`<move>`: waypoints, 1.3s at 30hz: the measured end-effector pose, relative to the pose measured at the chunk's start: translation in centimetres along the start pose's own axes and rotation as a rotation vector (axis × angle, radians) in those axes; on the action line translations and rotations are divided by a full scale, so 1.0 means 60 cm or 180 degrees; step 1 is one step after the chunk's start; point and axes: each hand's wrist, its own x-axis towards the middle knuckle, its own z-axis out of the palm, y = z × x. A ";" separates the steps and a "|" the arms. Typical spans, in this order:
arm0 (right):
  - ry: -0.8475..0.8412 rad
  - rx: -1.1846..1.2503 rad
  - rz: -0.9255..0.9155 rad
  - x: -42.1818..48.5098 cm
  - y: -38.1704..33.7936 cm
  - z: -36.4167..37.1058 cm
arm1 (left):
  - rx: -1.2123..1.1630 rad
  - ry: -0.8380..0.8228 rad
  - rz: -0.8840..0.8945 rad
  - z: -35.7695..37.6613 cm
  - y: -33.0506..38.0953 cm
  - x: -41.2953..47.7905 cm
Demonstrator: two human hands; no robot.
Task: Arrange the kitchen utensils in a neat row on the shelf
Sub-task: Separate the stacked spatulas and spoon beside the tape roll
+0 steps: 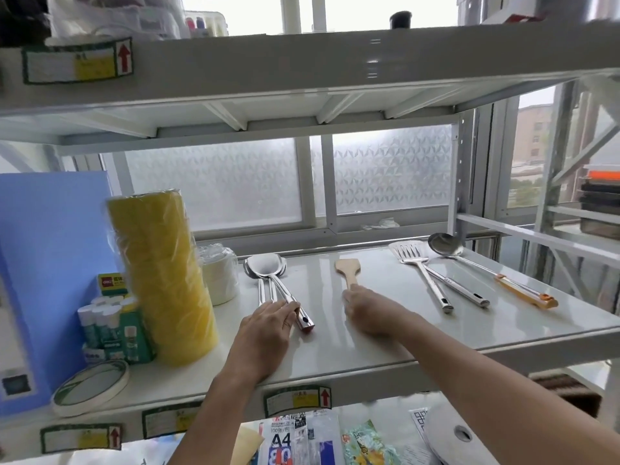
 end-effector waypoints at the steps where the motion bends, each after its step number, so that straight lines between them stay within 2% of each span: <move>1: -0.0070 0.0039 0.0043 0.004 -0.006 0.006 | 0.0018 0.0014 0.0015 0.000 0.000 0.001; 3: 0.0082 0.0111 -0.0010 0.012 -0.022 0.010 | 0.0028 0.0036 0.0031 0.000 0.001 0.002; 8: -0.0030 0.0049 -0.0301 0.024 -0.055 0.022 | -0.0002 0.0033 0.0056 -0.002 0.003 0.001; 12: -0.0041 -0.0008 -0.0313 0.031 -0.078 0.028 | -0.0023 0.0031 0.0066 0.000 0.000 0.003; 19: 0.0347 0.0470 -0.0267 0.031 -0.090 0.034 | 0.0029 0.0038 0.0114 0.002 -0.004 0.005; 30: 0.1321 0.1080 0.0036 0.034 -0.109 0.043 | 0.0032 0.0040 0.0113 0.002 -0.006 0.005; 39: 0.1392 0.1260 -0.0160 0.028 -0.112 0.031 | 0.0006 0.0033 0.0125 0.001 -0.005 0.005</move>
